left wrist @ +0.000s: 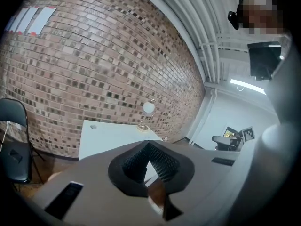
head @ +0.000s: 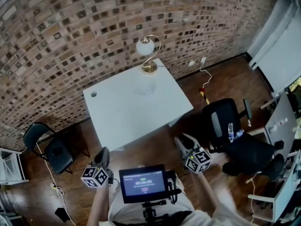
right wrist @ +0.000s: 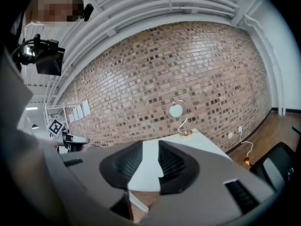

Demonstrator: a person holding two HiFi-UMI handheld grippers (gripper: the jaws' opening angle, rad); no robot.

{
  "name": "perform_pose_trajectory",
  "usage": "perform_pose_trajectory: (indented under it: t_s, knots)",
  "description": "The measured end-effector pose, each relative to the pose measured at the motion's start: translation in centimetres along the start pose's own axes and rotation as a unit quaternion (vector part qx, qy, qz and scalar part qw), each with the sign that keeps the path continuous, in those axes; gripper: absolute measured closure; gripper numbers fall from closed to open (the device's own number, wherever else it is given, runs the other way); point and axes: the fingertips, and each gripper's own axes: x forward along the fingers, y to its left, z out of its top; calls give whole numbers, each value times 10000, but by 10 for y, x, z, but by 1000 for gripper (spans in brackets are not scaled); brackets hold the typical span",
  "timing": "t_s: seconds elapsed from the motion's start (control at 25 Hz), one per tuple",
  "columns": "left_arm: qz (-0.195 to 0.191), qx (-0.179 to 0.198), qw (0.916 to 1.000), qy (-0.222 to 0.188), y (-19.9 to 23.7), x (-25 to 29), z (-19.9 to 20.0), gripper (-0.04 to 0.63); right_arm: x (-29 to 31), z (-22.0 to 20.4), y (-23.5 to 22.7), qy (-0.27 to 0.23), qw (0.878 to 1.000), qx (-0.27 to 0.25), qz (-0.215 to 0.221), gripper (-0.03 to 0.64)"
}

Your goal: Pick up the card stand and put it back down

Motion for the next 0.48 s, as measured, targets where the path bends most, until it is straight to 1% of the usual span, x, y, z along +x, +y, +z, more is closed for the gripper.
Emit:
perform_pose_trajectory:
  t_s: [0.32, 0.48]
  knots:
    - [-24, 119, 9999, -7, 28, 46, 32, 595, 68, 20, -16, 95, 9996, -239, -68, 505]
    - [-20, 142, 9998, 101, 24, 75, 44, 595, 100, 34, -26, 214, 9986, -481, 17, 505]
